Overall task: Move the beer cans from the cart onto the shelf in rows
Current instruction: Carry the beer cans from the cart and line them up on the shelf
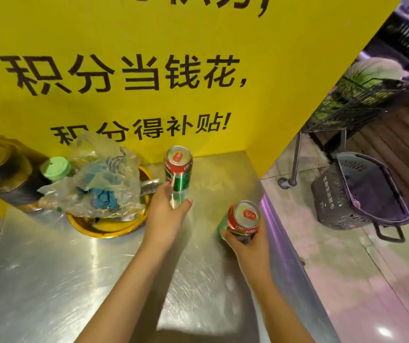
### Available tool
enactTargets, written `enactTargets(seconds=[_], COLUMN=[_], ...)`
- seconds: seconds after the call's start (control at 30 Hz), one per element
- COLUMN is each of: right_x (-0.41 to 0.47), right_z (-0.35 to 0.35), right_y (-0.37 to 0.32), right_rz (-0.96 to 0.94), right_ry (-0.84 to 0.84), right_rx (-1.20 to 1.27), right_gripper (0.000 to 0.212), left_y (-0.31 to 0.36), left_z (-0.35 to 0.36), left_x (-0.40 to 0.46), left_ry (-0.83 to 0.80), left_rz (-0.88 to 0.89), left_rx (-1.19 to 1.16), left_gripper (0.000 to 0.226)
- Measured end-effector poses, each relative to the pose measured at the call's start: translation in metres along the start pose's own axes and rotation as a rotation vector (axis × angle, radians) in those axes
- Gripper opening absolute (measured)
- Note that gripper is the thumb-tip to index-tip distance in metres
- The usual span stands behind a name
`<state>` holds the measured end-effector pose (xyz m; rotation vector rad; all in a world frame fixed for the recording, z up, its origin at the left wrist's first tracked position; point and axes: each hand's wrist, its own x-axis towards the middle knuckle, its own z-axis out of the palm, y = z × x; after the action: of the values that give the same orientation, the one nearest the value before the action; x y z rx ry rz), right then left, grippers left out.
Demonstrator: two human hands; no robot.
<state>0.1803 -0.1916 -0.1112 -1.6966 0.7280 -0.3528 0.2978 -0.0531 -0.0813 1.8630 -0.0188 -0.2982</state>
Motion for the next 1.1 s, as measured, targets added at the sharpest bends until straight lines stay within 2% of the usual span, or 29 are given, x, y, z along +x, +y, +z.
enactTargets(seconds=[0.1,0.23,0.5,0.73,0.9,1.1], right_x=[0.003,0.004,0.005,0.005,0.004,0.001], right_z=[0.0,0.001,-0.003,-0.007,-0.008,-0.011], right_y=[0.001,0.003,-0.003,-0.005,-0.006,-0.007], right_rz=[0.004,0.007,0.004,0.006,0.025,0.021], right_ry=[-0.001,0.002,-0.018,-0.058,-0.072,-0.12], right_rx=[-0.009,-0.029,-0.045,-0.022,0.002,0.01], right_gripper=[0.062,0.064,0.06,0.061,0.062,0.06], left_y=[0.001,-0.002,0.006,0.017,0.015,0.006], left_z=[0.009,0.024,0.049,0.057,0.055,0.041], left_x=[0.017,0.031,0.043,0.042,0.036,-0.002], left_ry=[0.052,0.129,0.306,0.402,0.472,0.408], left_rz=[0.055,0.102,0.029,-0.04,0.019,0.042], left_rx=[0.01,-0.01,-0.013,0.034,0.033,-0.021], left_gripper=[0.056,0.07,0.106,0.082,0.071,0.069])
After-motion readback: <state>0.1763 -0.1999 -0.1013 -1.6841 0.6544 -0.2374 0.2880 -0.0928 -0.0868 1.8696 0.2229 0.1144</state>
